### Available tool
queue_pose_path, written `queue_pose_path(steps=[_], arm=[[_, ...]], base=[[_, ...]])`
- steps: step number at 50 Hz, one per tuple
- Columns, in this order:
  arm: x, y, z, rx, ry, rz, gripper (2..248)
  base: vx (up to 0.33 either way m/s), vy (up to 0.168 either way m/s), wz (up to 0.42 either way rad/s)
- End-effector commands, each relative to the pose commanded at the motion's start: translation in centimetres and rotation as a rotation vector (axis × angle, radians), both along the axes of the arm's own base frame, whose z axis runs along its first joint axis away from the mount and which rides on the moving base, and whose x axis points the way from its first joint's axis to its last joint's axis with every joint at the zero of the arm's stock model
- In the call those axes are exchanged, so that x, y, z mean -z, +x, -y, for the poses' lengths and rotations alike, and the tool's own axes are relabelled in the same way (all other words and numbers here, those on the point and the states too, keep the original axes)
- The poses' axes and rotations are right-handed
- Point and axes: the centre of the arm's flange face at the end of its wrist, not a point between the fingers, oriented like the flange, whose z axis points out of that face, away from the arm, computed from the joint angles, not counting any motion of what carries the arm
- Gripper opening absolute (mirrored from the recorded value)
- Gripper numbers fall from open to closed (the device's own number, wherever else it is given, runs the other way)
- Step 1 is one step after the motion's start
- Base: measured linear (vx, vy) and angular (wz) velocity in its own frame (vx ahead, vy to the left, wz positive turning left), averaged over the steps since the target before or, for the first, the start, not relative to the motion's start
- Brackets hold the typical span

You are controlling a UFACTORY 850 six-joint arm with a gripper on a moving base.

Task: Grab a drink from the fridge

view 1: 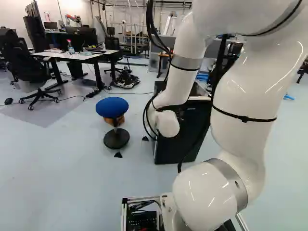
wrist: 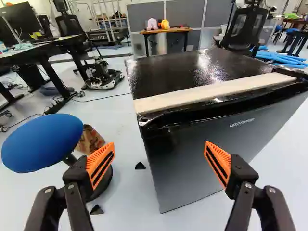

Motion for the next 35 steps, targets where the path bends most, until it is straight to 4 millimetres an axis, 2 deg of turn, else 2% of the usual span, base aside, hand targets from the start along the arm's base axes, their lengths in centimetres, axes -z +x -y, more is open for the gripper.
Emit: queue_pose_path(steps=[35], arm=[[2.6, 2.0, -1.8, 0.056, -0.064, 0.063, 247]], base=[[0.0, 0.0, 0.0]])
